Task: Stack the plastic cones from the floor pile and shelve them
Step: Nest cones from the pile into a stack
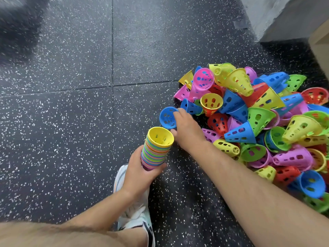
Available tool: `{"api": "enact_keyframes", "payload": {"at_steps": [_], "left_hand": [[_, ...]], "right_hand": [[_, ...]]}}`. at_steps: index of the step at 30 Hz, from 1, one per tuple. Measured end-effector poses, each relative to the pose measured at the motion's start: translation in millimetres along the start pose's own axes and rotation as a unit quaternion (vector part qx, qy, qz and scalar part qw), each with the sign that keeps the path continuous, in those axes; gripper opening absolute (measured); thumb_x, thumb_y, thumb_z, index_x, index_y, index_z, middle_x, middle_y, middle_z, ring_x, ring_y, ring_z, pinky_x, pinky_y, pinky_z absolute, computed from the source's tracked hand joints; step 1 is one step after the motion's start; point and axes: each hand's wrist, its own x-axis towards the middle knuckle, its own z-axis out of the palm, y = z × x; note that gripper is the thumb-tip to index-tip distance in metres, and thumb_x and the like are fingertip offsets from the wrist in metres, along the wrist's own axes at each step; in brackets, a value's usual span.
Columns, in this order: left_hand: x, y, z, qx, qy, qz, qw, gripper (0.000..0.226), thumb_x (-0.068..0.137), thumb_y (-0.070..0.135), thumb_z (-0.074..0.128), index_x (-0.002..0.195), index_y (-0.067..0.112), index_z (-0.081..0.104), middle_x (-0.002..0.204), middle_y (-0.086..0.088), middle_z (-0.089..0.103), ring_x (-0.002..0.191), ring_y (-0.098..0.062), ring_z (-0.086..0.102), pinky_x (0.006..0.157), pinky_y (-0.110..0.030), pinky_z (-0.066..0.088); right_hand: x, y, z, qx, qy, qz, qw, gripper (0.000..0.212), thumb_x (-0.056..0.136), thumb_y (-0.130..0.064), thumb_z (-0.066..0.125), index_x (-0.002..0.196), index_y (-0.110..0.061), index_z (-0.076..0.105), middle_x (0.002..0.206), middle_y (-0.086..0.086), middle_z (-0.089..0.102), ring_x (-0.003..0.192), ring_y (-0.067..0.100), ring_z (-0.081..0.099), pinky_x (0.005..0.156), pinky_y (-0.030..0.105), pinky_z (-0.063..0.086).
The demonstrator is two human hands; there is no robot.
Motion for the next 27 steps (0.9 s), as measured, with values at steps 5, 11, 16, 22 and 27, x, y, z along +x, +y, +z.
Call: {"api": "enact_keyframes", "payload": {"at_steps": [5,11,16,22,27], "left_hand": [[13,14,1,0.051,-0.04,0.042,0.997,0.056,0.064,0.033,0.092,0.111,0.043,0.063,0.103,0.004,0.074,0.096,-0.025,0.07,0.089,-0.055,0.056],[25,27,15,0.046,-0.074,0.05,0.995,0.049,0.066,0.036,0.089,0.108,0.042,0.064,0.099,0.005,0.074,0.09,-0.017,0.071,0.086,-0.045,0.059],[28,24,29,0.059,-0.11,0.057,0.991,0.05,0.068,0.029,0.091,0.109,0.04,0.064,0.1,0.001,0.074,0.091,-0.025,0.072,0.087,-0.052,0.058],[21,27,32,0.058,-0.134,0.077,0.986,0.057,0.07,0.024,0.092,0.112,0.05,0.064,0.108,0.003,0.075,0.097,-0.02,0.074,0.091,-0.047,0.059],[20,25,29,0.036,-0.14,0.058,0.988,0.053,0.071,0.032,0.091,0.117,0.036,0.065,0.113,-0.003,0.075,0.103,-0.026,0.073,0.094,-0.053,0.057]], "right_hand": [[-36,16,-27,0.19,0.204,0.094,0.956,0.059,0.079,-0.047,0.079,0.113,-0.002,0.059,0.114,0.009,0.053,0.105,0.02,0.051,0.094,0.024,0.038],[-73,12,-55,0.269,0.269,0.13,0.916,0.066,0.082,-0.06,0.065,0.123,-0.01,0.05,0.113,-0.001,0.056,0.106,0.017,0.053,0.084,0.021,0.037],[-98,10,-50,0.242,0.168,0.122,0.948,0.089,0.085,-0.069,0.055,0.149,-0.009,0.038,0.143,0.009,0.051,0.13,0.021,0.046,0.108,0.029,0.034],[-109,6,-35,0.222,0.066,0.131,0.964,0.086,0.092,-0.064,0.052,0.155,-0.01,0.027,0.155,0.004,0.035,0.144,0.02,0.03,0.119,0.035,0.026],[-110,2,-33,0.187,-0.057,0.111,0.974,0.097,0.087,-0.074,0.049,0.159,-0.019,0.015,0.161,-0.003,0.025,0.148,0.019,0.023,0.119,0.038,0.023]]}}
